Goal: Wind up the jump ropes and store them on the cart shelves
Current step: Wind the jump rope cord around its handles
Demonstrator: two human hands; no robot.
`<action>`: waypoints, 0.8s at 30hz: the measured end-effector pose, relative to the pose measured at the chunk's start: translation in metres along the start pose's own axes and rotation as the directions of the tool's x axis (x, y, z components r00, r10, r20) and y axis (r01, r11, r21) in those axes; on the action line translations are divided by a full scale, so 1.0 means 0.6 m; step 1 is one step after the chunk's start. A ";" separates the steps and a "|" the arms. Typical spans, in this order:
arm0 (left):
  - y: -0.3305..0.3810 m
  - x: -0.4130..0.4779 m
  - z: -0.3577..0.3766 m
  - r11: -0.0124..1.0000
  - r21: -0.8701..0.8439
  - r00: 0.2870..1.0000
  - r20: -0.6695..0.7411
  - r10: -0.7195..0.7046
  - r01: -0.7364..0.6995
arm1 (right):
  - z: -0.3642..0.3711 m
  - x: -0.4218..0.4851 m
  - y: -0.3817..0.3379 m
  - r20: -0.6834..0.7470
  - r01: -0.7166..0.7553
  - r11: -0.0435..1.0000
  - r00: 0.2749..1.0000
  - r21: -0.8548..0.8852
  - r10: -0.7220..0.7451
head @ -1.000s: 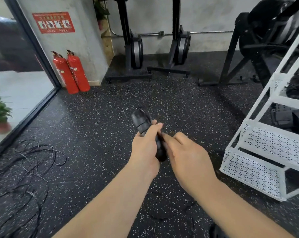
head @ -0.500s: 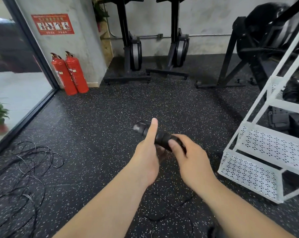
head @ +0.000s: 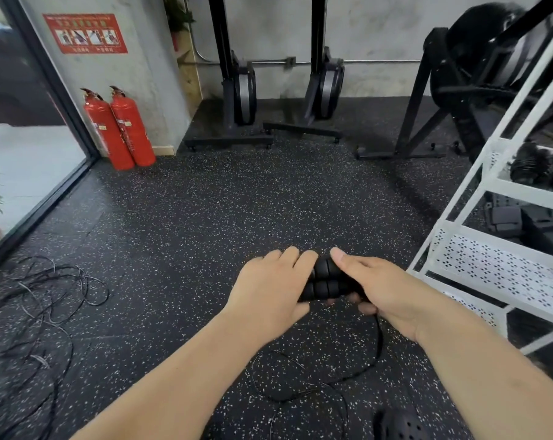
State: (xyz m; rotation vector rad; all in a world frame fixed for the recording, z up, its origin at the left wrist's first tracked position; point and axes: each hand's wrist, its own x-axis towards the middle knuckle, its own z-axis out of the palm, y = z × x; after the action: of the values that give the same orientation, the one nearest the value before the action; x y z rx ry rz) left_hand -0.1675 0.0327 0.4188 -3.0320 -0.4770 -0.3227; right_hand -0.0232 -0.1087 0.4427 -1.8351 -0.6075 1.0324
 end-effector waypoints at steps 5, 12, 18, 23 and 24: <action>0.023 -0.010 -0.005 0.953 -0.249 0.984 0.088 -0.156 0.173 | 0.048 0.004 0.016 -0.305 0.117 0.990 0.942 -0.083 -0.137; -0.008 -0.011 -0.010 0.953 -0.294 0.997 0.024 -0.073 0.077 | 0.040 -0.007 0.008 -0.180 0.149 0.988 0.974 0.044 -0.139; -0.043 -0.006 -0.023 0.914 -0.360 0.978 -0.016 -0.208 0.189 | -0.001 0.014 0.029 -0.084 0.262 0.933 0.953 -0.248 -0.290; -0.072 -0.004 -0.019 0.838 -0.451 0.943 0.027 -0.331 0.307 | 0.016 0.032 0.056 -0.087 0.211 0.799 0.946 -0.563 -0.311; -0.076 -0.004 -0.018 0.827 -0.462 0.939 0.039 -0.342 0.321 | 0.026 0.029 0.056 -0.079 0.193 0.789 0.953 -0.583 -0.291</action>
State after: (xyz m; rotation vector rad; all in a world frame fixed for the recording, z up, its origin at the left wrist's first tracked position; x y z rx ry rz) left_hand -0.1858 0.0745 0.4296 -3.3698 -1.0762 -0.6031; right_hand -0.0278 -0.1036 0.4022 -2.2512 -1.1108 0.5382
